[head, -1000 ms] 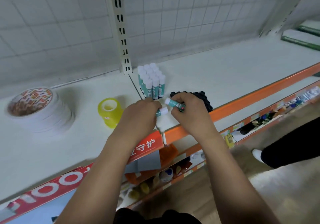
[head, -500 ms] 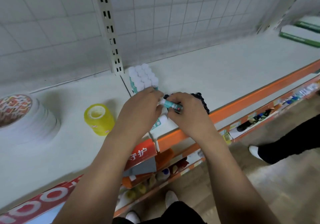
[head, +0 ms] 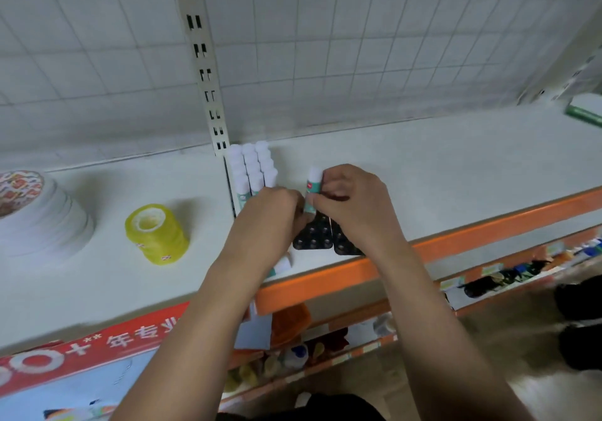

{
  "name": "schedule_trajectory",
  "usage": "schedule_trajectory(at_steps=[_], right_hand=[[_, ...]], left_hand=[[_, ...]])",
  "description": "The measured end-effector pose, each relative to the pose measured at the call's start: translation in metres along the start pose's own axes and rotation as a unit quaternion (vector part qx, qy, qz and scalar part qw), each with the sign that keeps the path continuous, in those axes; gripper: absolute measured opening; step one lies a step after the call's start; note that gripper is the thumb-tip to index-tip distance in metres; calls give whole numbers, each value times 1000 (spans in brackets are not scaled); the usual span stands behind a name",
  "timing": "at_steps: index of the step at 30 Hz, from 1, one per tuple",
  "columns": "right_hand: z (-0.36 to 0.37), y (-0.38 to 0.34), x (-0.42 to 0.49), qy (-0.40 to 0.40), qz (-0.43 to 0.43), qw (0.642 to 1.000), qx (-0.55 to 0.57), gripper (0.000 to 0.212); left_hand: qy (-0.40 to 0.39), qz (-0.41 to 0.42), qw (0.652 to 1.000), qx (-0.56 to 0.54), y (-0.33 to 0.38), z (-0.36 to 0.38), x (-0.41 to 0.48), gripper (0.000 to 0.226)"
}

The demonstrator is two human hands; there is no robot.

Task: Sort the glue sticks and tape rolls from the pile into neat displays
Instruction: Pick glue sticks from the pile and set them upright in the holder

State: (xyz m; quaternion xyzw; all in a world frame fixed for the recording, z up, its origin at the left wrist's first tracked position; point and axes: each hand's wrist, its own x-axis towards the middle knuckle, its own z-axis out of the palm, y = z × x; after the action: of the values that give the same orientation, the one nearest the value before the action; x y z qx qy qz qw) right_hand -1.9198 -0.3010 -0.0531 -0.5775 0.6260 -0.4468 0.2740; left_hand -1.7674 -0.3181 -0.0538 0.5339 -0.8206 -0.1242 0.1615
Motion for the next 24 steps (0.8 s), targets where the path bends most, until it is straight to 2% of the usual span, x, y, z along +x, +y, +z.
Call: schedule_trajectory(at_steps=[3,7,9,18,24], right_hand=[[-6,9,10,-2,-17,999,-46,23],[-11,20,17,-1,-53,995,-81,21],[-10,25,18,-8,-59,995,-78,20],[-3,32,13,-48,-79,993,-74,21],[4,37,7,-23,-86,992,-90,21]], left_hand=[[0,11,1000,10,3,8,2,16],[-29,39,999,0,4,16,3,30],[-36,44,998,2,5,20,2,29],[-8,20,1000,-8,6,27,-8,29],[17,16,1000,-6,7,31,-12,26]])
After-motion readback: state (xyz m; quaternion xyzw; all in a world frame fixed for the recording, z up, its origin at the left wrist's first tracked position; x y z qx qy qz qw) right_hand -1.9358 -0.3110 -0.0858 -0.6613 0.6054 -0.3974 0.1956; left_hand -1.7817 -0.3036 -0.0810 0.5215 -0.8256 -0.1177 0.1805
